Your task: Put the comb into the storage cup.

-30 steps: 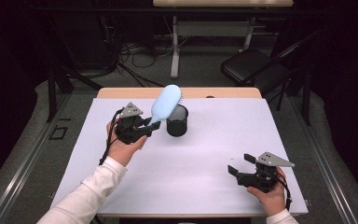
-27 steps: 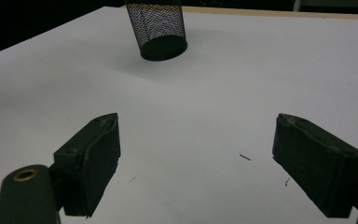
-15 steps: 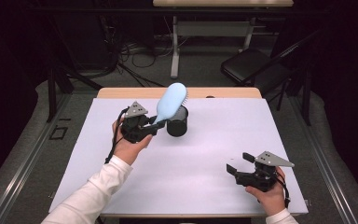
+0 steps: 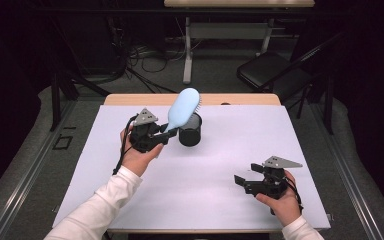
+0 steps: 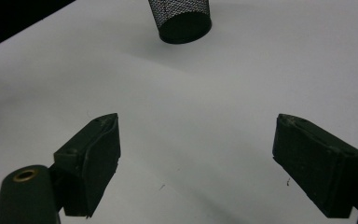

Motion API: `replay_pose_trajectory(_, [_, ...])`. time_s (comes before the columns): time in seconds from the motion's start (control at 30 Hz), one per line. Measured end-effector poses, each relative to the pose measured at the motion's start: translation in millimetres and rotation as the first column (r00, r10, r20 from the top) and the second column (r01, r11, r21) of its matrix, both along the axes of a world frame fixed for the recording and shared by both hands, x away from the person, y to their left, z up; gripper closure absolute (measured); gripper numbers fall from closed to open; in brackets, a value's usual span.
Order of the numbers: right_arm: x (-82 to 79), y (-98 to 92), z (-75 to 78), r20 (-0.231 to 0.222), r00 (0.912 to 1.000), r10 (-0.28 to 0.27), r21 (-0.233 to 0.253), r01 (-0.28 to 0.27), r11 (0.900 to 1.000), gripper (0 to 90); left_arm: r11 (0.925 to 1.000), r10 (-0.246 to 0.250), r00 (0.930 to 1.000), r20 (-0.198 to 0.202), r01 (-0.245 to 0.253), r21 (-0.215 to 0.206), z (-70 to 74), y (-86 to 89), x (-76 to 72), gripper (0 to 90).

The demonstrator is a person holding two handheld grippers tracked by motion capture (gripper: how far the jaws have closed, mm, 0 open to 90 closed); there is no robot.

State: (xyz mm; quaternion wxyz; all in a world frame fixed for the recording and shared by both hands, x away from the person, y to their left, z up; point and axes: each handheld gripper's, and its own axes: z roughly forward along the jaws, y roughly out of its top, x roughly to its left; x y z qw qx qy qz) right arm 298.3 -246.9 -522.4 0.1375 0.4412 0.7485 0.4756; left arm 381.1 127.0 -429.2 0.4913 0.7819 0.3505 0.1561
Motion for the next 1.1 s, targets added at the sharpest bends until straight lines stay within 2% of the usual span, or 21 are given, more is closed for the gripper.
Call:
replay_pose_trajectory(0.1, [3.6, 3.6, 5.4, -0.009, 0.9997, 0.025, -0.003, -0.025, 1.0, 14.8, 1.0, 0.002, 1.0, 0.001, -0.002, -0.005, 0.6, 1.2, 0.4, 69.2])
replay_pose_trajectory(0.23, [10.5, 12.0, 16.9, -0.011, 0.998, 0.062, -0.034, -0.063, 0.997, 14.8, 1.0, 0.002, 1.0, 0.0, -0.002, -0.005, 1.5, 2.0, 0.1, 69.2])
replay_pose_trajectory(0.5, [22.5, 23.7, 31.2, -0.025, 0.9942, 0.105, -0.039, -0.106, 0.994, 14.9, 1.0, 0.001, 1.0, 0.002, -0.001, -0.008, 2.8, 2.4, 0.0, 69.2])
replay_pose_trajectory(0.87, [36.3, 30.0, 56.4, -0.031, 0.9911, 0.13, -0.053, -0.131, 0.99, 15.6, 1.0, 0.0, 1.0, -0.005, 0.0, -0.002, 3.6, 1.3, 0.5, 69.2])
replay_pose_trajectory(1.1, [45.1, 31.4, 67.9, -0.04, 0.9906, 0.131, -0.043, -0.133, 0.99, 16.9, 1.0, -0.001, 1.0, 0.002, 0.001, 0.001, 5.4, 1.3, 0.5, 69.2])
